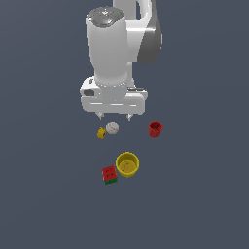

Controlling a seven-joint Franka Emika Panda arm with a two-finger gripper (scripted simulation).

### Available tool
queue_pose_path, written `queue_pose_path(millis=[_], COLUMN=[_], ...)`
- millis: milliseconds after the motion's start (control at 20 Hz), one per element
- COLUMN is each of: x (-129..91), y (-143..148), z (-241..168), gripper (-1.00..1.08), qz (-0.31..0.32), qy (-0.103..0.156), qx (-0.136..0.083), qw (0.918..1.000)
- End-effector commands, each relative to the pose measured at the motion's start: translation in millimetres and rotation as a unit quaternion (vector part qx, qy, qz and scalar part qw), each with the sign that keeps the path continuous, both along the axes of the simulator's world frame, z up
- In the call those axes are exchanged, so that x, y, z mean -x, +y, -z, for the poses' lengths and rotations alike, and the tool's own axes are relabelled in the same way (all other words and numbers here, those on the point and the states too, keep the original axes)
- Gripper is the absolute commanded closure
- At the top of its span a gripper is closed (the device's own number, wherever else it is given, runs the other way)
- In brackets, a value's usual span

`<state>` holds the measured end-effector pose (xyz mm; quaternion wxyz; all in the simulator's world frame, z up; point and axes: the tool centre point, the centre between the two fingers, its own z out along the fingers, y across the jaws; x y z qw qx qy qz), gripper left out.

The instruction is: Pick up a designated object from a clutter of objects.

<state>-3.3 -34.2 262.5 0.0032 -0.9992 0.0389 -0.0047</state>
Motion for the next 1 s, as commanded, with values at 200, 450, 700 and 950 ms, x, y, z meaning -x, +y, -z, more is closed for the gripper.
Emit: queue_pose_path(millis=[200,450,700,950], x=[16,36,60,80], y=[-29,-52,-71,-84], z=[62,108,146,172], gripper=[-0.92,-0.92,-0.92,-0.92], qz=[0.039,0.072,0.102,0.123], qy=[0.001,0.002,0.003,0.004], qx=[-0.005,-0.006,-0.004,-0.001], qw=[0.9992,0.9974,0.9948,0.9924])
